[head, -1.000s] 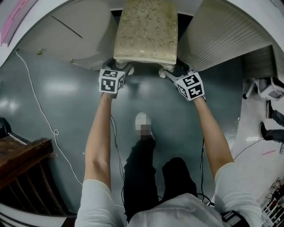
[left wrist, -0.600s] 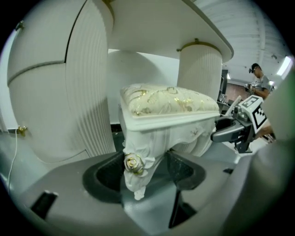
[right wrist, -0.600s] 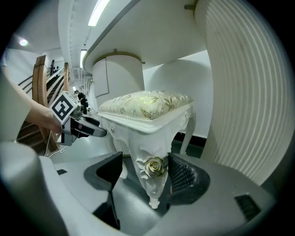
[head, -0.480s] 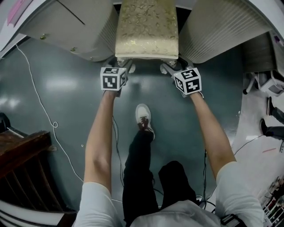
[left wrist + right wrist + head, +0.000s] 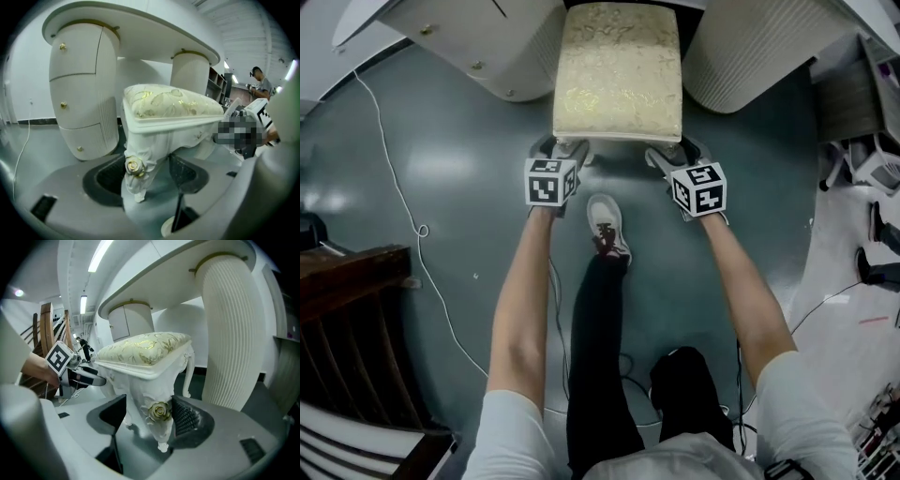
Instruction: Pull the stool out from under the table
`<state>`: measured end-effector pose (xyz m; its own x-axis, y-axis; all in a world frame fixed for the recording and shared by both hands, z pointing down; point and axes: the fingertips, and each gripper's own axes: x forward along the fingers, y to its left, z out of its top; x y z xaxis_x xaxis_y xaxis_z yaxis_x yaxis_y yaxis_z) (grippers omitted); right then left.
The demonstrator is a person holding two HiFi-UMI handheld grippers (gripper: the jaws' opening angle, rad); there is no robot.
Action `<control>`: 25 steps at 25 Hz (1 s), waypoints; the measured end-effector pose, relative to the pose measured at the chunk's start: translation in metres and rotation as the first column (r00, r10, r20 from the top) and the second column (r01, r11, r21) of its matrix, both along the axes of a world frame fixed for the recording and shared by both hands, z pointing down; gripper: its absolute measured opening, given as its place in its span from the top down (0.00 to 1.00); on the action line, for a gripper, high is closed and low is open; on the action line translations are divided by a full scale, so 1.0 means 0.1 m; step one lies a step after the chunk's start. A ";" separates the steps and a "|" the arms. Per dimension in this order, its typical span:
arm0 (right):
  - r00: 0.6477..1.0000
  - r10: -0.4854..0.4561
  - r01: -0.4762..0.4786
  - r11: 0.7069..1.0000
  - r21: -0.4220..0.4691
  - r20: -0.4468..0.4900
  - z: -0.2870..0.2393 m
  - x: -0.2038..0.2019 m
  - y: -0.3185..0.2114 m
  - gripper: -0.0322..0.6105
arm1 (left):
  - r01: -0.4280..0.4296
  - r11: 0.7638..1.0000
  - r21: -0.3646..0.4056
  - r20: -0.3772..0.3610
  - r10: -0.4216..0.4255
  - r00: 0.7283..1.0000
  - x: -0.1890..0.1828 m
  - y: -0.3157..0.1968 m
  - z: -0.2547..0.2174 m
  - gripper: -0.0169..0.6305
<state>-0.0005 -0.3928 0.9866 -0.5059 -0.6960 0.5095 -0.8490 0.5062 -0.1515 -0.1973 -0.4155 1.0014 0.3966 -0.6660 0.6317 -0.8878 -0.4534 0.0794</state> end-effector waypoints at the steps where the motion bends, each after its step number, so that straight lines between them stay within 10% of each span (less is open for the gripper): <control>1: 1.000 0.000 0.000 1.000 0.001 -0.001 0.01 -0.04 0.15 0.49 | 0.001 1.000 -0.003 0.001 -0.001 1.000 -0.04 0.15 0.01 0.53; 25: 0.998 -0.045 0.037 0.989 -0.146 -0.048 0.03 -0.18 2.62 0.48 | 0.030 0.990 -0.135 0.027 -0.027 0.999 -0.16 2.67 0.05 0.53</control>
<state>-0.0185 -0.1309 0.9900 -0.5035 -0.5920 0.6293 -0.8364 0.5167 -0.1832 -0.2129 -0.1484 1.0061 0.3617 -0.5846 0.7262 -0.9026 -0.4145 0.1159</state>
